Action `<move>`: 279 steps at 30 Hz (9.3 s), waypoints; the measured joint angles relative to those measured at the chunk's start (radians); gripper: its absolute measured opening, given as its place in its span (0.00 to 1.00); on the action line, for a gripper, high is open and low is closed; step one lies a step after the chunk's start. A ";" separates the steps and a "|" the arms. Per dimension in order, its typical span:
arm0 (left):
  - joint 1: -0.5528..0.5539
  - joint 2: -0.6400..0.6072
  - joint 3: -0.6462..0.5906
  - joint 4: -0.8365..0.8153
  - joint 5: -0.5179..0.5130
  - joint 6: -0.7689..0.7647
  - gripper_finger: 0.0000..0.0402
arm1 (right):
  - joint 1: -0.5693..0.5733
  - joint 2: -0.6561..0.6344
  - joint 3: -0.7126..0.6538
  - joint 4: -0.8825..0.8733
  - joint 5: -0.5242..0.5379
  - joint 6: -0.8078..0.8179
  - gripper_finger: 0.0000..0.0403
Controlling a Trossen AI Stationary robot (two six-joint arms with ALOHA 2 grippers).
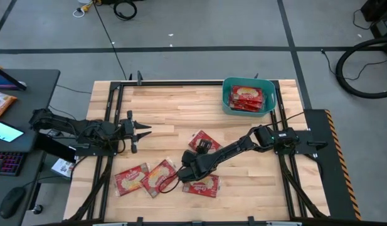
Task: Sort popcorn bags into baskets
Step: Put the red popcorn bag into the blue bin
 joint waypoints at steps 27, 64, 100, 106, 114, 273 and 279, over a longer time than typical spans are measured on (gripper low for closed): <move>0.000 0.000 0.000 -0.002 0.000 0.000 0.24 | 0.000 0.005 -0.122 -0.069 0.028 0.005 0.37; 0.000 0.000 0.000 -0.005 0.000 0.000 0.24 | 0.039 -0.198 -0.133 -0.424 0.141 0.146 0.01; 0.000 0.000 0.000 -0.002 0.000 0.002 0.24 | -0.481 -1.008 -0.946 0.006 0.303 -0.736 0.02; 0.000 0.000 0.000 -0.001 0.000 0.008 0.24 | -0.631 -1.008 -0.994 0.278 0.300 -1.088 0.06; 0.000 0.000 0.000 -0.001 0.000 0.010 0.24 | -0.720 -1.008 -0.995 0.262 0.232 -1.047 0.21; 0.000 0.000 0.000 -0.005 0.000 0.000 0.24 | 0.121 -0.283 -0.423 -0.269 0.011 0.012 0.04; 0.000 0.000 0.000 -0.009 0.000 0.000 0.24 | 0.083 -0.322 -0.432 -0.421 0.076 0.044 0.04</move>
